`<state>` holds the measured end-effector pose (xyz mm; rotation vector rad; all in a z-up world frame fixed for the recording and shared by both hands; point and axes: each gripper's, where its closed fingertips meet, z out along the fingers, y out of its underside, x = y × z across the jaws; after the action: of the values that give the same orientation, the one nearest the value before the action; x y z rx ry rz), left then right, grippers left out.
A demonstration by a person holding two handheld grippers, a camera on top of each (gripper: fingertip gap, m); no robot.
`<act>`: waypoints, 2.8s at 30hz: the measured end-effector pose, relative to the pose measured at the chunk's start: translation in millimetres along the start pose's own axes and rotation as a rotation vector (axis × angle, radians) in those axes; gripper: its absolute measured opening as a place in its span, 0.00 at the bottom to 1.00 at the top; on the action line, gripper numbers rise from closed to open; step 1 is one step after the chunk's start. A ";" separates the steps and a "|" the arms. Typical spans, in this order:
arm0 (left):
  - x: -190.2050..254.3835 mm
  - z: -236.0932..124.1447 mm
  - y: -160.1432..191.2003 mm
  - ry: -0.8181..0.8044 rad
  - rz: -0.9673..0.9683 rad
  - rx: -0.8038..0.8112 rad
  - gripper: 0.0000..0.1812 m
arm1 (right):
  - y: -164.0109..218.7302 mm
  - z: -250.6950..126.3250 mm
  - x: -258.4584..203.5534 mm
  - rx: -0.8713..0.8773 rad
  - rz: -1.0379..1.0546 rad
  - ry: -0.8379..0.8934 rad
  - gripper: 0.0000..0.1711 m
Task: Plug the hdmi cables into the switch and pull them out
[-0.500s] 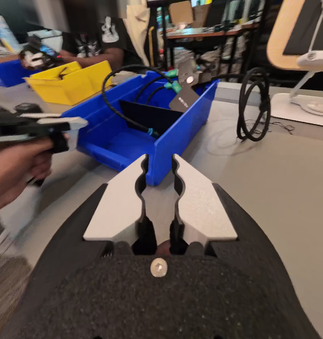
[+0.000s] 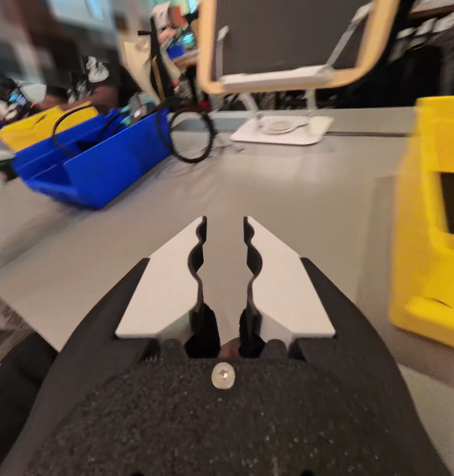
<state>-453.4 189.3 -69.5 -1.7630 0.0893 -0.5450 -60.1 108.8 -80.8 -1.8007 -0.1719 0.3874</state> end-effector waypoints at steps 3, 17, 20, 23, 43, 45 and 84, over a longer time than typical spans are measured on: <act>13.3 0.6 4.5 0.021 -0.003 -0.001 0.12 | -3.6 -46.2 58.4 0.108 0.044 0.136 0.16; -1.7 21.3 33.5 0.046 0.009 -0.155 0.13 | 3.2 -112.0 220.6 0.123 0.111 0.556 0.21; -4.1 21.3 35.8 0.034 0.065 -0.166 0.12 | 1.2 -106.7 224.5 0.101 0.042 0.587 0.21; -3.4 18.1 37.8 0.041 0.087 -0.175 0.13 | -4.5 -104.7 223.8 0.128 0.048 0.598 0.21; -54.8 189.7 -12.7 0.080 0.479 -1.003 0.41 | -13.6 12.2 -67.9 0.034 0.362 -0.531 0.23; -56.9 199.3 -4.7 0.096 0.434 -1.067 0.42 | -2.5 12.1 -79.8 -0.007 0.340 -0.572 0.24; 112.7 114.5 -107.2 -0.049 1.528 -0.159 0.11 | -20.5 43.2 -77.2 -0.003 -0.079 -0.498 0.27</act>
<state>-331.4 282.8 47.5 -1.3520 1.3235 0.6339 -145.4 129.1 -57.4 -1.6655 -0.5887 0.7740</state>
